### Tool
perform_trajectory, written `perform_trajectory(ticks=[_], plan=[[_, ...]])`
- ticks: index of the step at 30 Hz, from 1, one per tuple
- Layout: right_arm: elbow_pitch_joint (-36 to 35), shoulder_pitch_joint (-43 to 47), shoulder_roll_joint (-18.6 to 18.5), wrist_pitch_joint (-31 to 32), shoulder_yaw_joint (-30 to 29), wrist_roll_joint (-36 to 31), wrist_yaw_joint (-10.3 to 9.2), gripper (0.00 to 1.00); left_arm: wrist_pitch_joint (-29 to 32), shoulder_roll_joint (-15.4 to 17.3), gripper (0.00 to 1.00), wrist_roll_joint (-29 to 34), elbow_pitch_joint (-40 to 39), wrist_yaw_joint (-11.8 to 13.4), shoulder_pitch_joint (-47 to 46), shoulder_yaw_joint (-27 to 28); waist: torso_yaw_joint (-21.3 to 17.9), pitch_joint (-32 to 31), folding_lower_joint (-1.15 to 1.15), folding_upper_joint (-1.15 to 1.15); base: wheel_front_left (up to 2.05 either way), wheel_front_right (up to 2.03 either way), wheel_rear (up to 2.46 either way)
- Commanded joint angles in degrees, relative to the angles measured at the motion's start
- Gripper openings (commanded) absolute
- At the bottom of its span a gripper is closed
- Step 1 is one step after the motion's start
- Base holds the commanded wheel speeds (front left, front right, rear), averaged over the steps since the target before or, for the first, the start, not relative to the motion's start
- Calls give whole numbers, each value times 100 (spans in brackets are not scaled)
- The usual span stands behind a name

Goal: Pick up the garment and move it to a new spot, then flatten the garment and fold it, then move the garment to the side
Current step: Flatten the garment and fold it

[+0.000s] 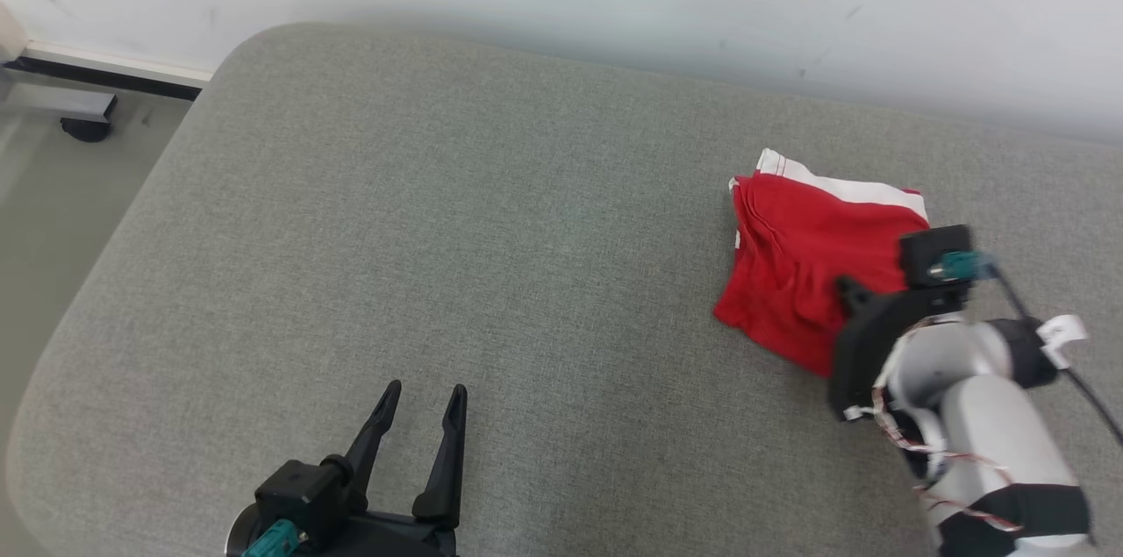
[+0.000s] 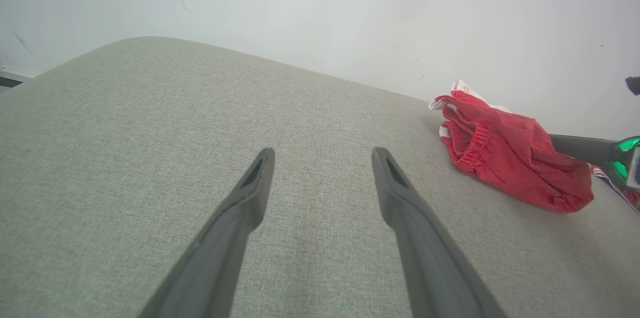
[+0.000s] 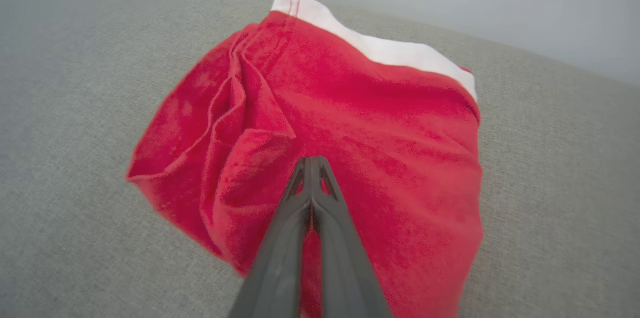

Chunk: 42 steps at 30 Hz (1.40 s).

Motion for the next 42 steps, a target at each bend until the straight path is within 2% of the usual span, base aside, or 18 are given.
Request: perform_trajectory(ticks=[1,9,16,21,22,23,24,28,32,37,42], plan=[[-90,69,72,-134,152,-27,-12,0,-10,25,100,-67,-16,4,42,18,-5,35,0,0,0,0,0],[50,46,356,-482,819,-435,-11,0,-20,-23,100,-88,26,-28,-66,26,32,130,0,0,0,0,0],[361,46,557,-635,1345,-273,-11,0,-34,-50,100,-70,91,-39,-44,70,72,116,0,0,0,0,0],[90,55,602,-869,1335,-51,-11,0,-41,-67,100,-27,78,-8,38,147,30,22,0,0,0,0,0],[-54,113,609,-965,1252,-29,-11,22,-44,-72,100,-11,57,-5,65,189,16,-9,0,0,0,0,0],[-201,198,613,-1064,1123,-4,-12,94,-46,-82,100,-9,39,-17,105,227,-1,-52,0,0,0,0,0],[-363,300,622,-1178,946,21,-12,100,-49,-81,100,25,16,-27,135,278,-25,-104,0,0,0,0,0],[-1128,826,699,-1542,188,120,-11,100,-44,-115,100,310,-188,41,287,598,-150,-334,0,0,0,0,0],[-1850,1477,741,-1872,-366,540,-11,100,-42,-220,100,506,-435,-115,514,1008,-368,-519,0,0,0,0,0],[-2200,2061,736,-2215,-721,953,-11,100,-42,-379,100,813,-633,-263,786,1549,-648,-673,0,0,0,0,0],[-2127,2549,741,-2547,-1091,1192,-11,100,-43,-576,100,1134,-544,-594,1034,2004,-962,-834,0,0,0,0,0]])
